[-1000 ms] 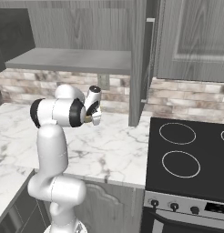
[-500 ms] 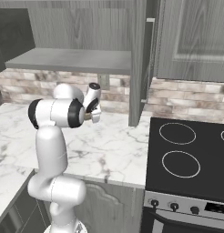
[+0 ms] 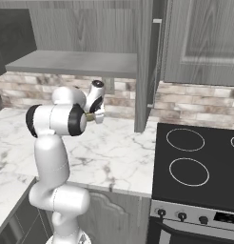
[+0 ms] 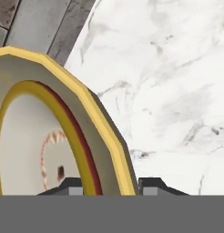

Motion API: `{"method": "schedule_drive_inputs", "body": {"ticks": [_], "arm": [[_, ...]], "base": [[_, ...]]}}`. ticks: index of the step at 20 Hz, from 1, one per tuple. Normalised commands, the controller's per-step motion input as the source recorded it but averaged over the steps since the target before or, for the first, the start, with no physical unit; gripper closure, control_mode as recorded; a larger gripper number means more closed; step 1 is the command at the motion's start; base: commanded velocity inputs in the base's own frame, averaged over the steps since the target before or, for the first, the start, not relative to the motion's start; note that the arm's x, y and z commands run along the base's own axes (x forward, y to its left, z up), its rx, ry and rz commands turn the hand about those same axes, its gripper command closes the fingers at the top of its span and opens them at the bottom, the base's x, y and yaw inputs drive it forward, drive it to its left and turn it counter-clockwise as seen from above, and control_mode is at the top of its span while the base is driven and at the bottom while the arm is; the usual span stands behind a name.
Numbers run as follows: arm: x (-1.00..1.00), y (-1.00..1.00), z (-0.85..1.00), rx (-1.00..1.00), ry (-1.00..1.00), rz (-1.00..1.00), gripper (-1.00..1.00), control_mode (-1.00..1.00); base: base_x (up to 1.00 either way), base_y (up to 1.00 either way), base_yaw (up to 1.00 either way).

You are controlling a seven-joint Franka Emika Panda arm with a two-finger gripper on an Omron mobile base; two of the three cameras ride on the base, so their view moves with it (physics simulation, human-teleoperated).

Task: Pick up the bowls on the counter and stack them on top of one another in the open cabinet. Place the smaller bowl on top of the larger bowl.

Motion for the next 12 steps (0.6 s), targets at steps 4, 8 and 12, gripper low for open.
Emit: {"method": "schedule_drive_inputs", "body": {"ticks": [4, 8, 12], "arm": [[-0.10, 0.00, 0.40, 0.02, 0.00, 0.00, 1.00, -1.00], [-0.19, 0.00, 0.38, 0.00, 0.00, 0.00, 1.00, -1.00], [-0.34, 0.00, 0.32, -0.01, 0.01, 0.00, 1.00, -1.00]], "base": [[0.00, 0.00, 0.00], [0.00, 0.00, 0.00], [0.00, 0.00, 0.00]]}}
